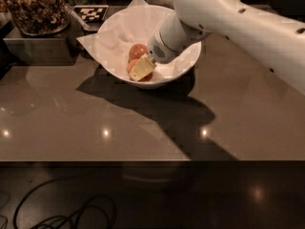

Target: Pick apple from white bowl

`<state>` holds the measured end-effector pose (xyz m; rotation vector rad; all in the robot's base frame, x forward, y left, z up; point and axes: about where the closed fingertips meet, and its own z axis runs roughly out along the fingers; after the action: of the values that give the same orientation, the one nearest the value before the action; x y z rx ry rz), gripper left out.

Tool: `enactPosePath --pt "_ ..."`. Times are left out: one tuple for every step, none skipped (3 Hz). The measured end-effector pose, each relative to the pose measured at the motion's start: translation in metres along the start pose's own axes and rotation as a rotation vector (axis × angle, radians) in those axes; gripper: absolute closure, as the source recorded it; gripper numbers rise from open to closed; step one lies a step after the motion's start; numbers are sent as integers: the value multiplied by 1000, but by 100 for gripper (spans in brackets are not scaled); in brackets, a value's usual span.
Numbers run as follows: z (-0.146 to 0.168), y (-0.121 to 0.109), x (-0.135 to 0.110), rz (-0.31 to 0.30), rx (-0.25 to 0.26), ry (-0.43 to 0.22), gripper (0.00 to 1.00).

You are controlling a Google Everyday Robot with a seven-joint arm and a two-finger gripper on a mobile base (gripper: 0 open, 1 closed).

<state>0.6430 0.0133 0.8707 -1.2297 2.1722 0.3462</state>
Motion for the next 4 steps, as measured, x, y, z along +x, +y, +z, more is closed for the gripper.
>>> enactPosePath --pt "11 5 4 1 -36 22 38" --pt "17 8 6 1 -60 38 38" --pt "16 10 4 -2 -78 34 57" --pt "5 14 -2 -23 -139 -16 79"
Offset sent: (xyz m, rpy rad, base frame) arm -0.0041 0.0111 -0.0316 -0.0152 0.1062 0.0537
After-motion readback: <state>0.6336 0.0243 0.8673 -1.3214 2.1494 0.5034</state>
